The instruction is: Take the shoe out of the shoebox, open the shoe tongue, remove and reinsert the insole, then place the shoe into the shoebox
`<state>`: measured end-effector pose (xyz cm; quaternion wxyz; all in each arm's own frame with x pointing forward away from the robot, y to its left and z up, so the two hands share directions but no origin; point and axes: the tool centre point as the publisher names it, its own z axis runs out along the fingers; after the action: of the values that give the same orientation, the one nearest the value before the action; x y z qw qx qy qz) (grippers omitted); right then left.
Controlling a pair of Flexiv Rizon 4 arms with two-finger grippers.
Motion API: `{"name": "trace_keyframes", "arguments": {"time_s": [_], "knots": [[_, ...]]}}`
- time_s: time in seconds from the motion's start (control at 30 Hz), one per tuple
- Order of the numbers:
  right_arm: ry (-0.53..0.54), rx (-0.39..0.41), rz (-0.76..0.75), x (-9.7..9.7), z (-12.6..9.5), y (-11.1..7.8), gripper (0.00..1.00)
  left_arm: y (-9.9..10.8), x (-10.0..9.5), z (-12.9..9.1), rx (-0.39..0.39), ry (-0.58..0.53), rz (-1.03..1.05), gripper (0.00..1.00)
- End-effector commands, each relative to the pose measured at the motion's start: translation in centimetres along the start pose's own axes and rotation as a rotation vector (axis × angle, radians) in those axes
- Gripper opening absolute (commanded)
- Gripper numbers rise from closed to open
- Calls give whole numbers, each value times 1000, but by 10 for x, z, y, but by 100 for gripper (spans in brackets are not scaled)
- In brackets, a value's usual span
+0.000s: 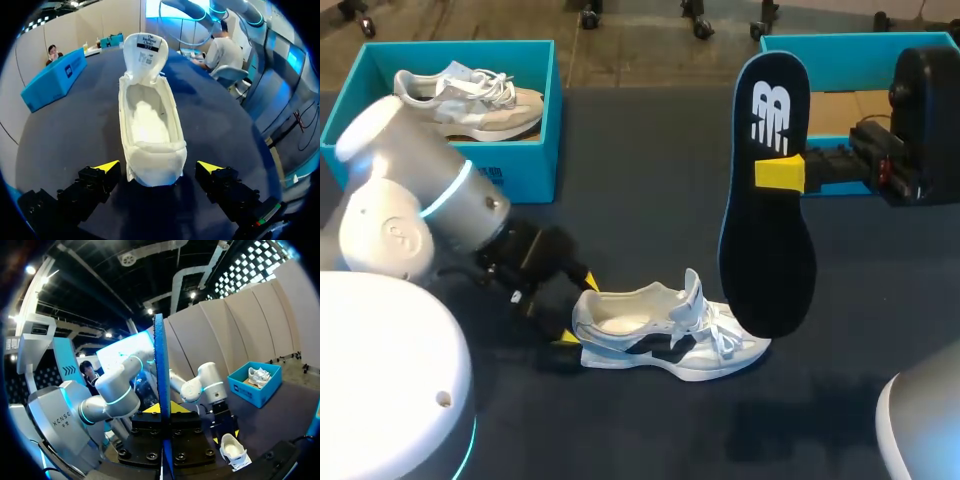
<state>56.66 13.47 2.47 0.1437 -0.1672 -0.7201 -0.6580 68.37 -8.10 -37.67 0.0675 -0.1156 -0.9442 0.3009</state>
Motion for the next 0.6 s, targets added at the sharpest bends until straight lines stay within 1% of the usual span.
{"name": "trace_keyframes", "arguments": {"time_s": [0.03,0.1,0.13,0.2,0.3,0.37,0.5,0.6], "knots": [[-23,-5,0,8,10,2,0,-6,-1,-1,-253,5,-6,100],[-23,-5,0,8,10,2,0,-7,-1,-1,-257,-1,-10,100],[-23,-5,0,8,10,2,0,-11,-1,-1,-311,-29,-13,100],[-23,-5,0,8,10,2,0,-15,0,-3,-326,-44,-9,100],[-23,-5,0,8,10,2,0,-23,2,-4,-413,-88,-7,100],[-23,-5,0,8,10,2,0,-24,2,-4,-431,-100,-1,100],[-23,-5,0,8,10,2,0,-25,0,-2,-479,-75,-26,100],[-23,-5,0,8,10,2,0,-24,-2,-1,-500,-64,-49,100]]}}
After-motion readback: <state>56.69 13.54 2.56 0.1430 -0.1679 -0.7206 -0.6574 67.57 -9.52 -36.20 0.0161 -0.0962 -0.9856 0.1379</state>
